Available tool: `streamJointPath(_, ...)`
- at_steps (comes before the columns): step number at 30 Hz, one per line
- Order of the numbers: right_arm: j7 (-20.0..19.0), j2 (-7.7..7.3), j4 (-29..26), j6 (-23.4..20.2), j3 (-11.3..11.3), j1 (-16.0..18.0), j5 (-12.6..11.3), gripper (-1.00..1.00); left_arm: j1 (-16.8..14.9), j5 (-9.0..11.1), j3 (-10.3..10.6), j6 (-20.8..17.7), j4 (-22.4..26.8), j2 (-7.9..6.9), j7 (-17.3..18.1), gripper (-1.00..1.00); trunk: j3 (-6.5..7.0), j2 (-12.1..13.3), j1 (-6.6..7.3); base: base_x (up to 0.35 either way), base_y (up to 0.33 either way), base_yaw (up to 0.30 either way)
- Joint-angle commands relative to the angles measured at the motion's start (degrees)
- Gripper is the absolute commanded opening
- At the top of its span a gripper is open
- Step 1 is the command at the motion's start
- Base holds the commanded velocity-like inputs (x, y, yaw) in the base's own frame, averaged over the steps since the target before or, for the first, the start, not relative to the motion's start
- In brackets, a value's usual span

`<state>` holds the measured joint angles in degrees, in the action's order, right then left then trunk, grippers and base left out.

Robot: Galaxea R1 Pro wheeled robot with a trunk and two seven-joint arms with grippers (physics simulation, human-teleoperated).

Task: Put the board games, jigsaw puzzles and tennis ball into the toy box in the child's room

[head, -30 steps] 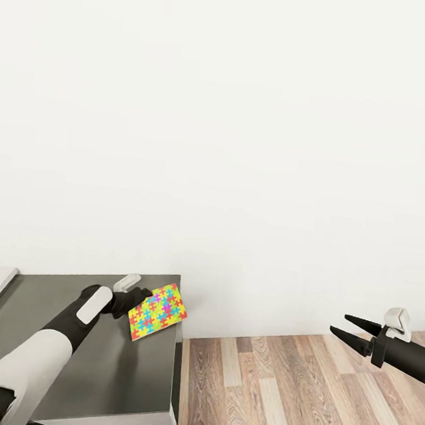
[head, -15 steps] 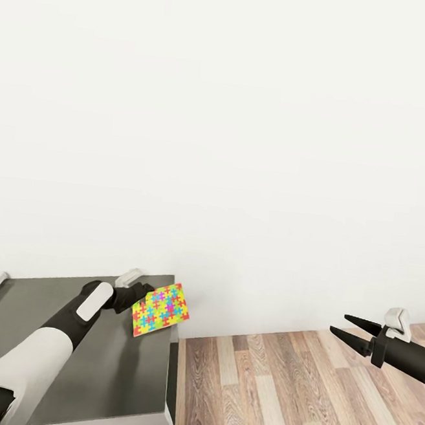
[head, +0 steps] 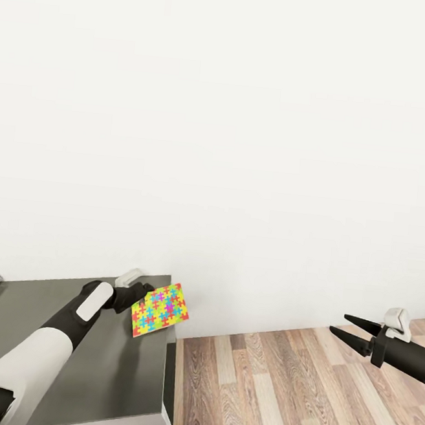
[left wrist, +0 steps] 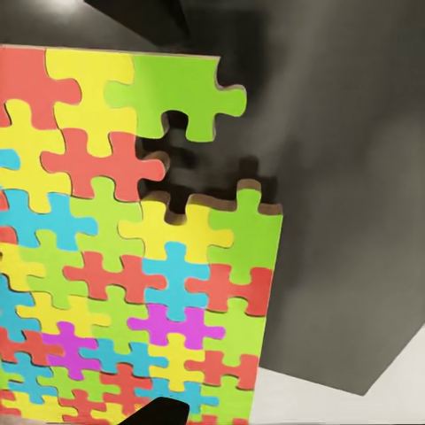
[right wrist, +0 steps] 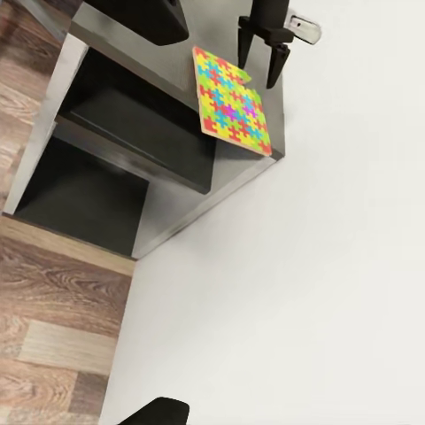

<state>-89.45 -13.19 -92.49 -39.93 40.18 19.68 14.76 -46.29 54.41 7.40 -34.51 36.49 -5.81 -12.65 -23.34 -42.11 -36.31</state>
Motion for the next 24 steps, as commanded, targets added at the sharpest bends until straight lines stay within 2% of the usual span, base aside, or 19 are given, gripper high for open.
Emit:
streamJointPath(1,-0.55,0.03,-0.06,-0.57,0.07,0.08,0.55,1.00,-0.03,0.60,0.31,-0.03,0.19,-0.09,-0.42,1.00,-0.07,-0.06,-0.01,0.000,0.000,-0.003)
streamJointPath(3,-0.55,0.06,-0.06,-0.57,0.01,0.09,0.69,1.00,0.20,0.60,0.24,-0.08,1.72,-0.25,-0.28,1.00,-0.07,-0.06,-0.01,0.000,0.000,-0.002)
streamJointPath(5,-0.55,0.10,-0.04,-0.81,-0.17,0.21,1.17,1.00,1.24,0.80,-0.04,-0.18,5.67,-0.71,-0.40,1.00,-0.07,-0.06,-0.01,0.000,0.000,-0.001)
streamJointPath(9,1.92,0.01,1.16,-1.92,-0.43,0.48,1.56,1.00,5.71,1.00,-1.17,-0.41,14.27,-2.20,-0.66,1.00,-0.07,-0.06,-0.01,0.000,0.000,0.000)
streamJointPath(11,9.42,0.23,5.89,-4.73,-0.89,2.03,1.62,1.00,9.72,1.21,-4.41,-0.65,21.81,-3.64,-0.81,1.00,-0.07,-0.06,-0.01,0.000,0.000,0.000)
streamJointPath(14,16.35,0.21,13.47,-6.75,-2.24,5.54,1.57,1.00,13.38,1.20,-6.84,-1.27,28.09,-4.17,-0.89,1.00,-0.07,-0.06,-0.01,0.000,0.000,0.000)
streamJointPath(15,20.89,0.04,21.45,-7.58,-3.23,9.46,1.55,1.00,15.78,1.31,-8.17,-2.07,32.58,-4.38,-0.91,1.00,-0.07,-0.06,-0.01,0.000,0.000,0.000)
streamJointPath(17,25.19,-0.10,31.80,-8.00,-3.92,14.50,1.53,1.00,18.18,1.37,-9.34,-3.41,37.16,-4.49,-0.90,1.00,-0.07,-0.06,-0.01,0.000,0.000,0.000)
streamJointPath(18,29.13,-0.17,43.44,-8.10,-4.35,19.89,1.45,1.00,20.84,1.30,-10.28,-4.55,41.46,-4.40,-0.95,1.00,-0.07,-0.06,-0.01,0.000,0.000,0.000)
streamJointPath(20,33.10,-0.17,54.78,-7.98,-4.59,24.74,1.31,1.00,23.49,1.30,-10.89,-5.30,45.37,-4.30,-1.06,1.00,-0.07,-0.06,-0.01,0.000,0.000,0.000)
streamJointPath(21,37.75,0.03,63.89,-7.23,-4.64,28.43,1.17,1.00,25.89,1.33,-11.26,-5.83,48.63,-4.23,-1.22,1.00,-0.07,-0.06,-0.01,0.000,0.000,0.000)
streamJointPath(22,40.45,0.18,67.20,-6.57,-4.63,29.76,1.03,1.00,26.94,1.35,-11.37,-6.09,49.97,-4.23,-1.27,1.00,-0.07,-0.06,-0.01,0.000,0.000,0.000)
streamJointPath(23,46.06,0.65,71.97,-4.99,-4.53,31.67,0.65,1.00,28.71,1.38,-11.41,-6.51,51.94,-4.20,-1.36,1.00,-0.07,-0.06,-0.01,0.000,0.000,0.000)
streamJointPath(24,48.65,1.09,73.65,-4.13,-4.42,32.37,0.33,1.00,29.37,1.40,-11.38,-6.71,52.64,-4.17,-1.39,1.00,-0.07,-0.06,-0.01,0.000,0.000,0.000)
